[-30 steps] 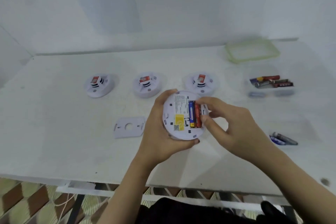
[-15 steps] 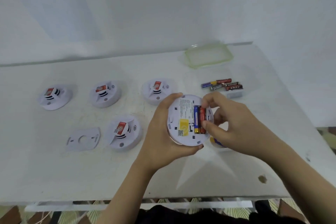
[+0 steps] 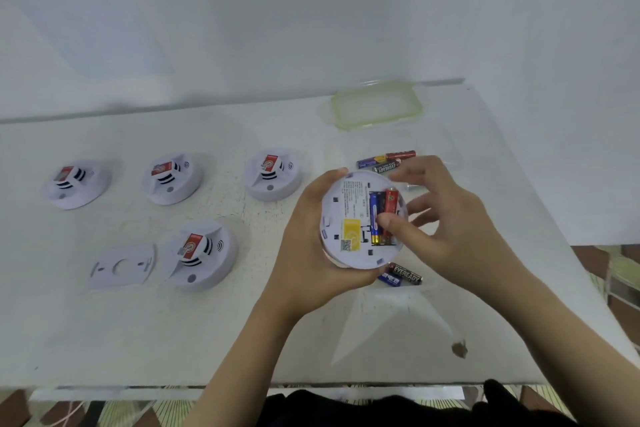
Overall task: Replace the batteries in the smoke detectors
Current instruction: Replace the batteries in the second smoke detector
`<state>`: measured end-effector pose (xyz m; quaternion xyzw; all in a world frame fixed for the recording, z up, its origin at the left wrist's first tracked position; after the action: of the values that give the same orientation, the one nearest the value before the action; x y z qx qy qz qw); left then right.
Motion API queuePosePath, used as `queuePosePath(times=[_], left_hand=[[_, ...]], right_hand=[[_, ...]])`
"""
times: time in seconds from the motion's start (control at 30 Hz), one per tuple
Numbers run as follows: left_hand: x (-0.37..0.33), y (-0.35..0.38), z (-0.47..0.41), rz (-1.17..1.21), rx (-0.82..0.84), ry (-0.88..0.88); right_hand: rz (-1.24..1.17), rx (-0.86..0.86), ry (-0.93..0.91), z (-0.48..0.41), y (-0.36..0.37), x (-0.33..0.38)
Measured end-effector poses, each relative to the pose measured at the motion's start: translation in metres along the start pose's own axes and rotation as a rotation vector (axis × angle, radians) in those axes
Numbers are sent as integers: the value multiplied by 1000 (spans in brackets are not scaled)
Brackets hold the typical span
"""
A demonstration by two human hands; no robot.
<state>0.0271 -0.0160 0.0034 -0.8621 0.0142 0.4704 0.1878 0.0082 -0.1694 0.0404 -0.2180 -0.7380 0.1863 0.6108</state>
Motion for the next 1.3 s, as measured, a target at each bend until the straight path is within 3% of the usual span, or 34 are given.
queuePosePath(times=[0.2, 0.47, 0.67, 0.8, 1.03, 1.3], left_hand=[[2, 10, -5, -28, -4, 7], [12, 8, -12, -87, -22, -23], [11, 4, -11, -84, -34, -17], [3, 9, -13, -67, -1, 12], [-2, 16, -12, -102, 32, 38], [-2, 23, -12, -105, 70, 22]], right_hand=[[6, -147, -104, 1, -17, -7], [-266, -205, -32, 11, -37, -21], [83, 11, -35, 11, -29, -39], [274, -51, -201, 5, -27, -30], [461, 118, -292, -10, -12, -16], [601, 86, -469, -9, -9, 6]])
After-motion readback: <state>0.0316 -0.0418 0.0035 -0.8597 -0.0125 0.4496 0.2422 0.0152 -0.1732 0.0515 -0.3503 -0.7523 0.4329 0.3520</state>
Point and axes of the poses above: each hand's wrist, its own z-axis away from the middle knuckle, its own y-axis out of the palm, x = y × z, the point moved 7 cm from there along -z, towards the middle knuckle, and after that the axes turned 9 degrees about y, right-handed, at the moved point
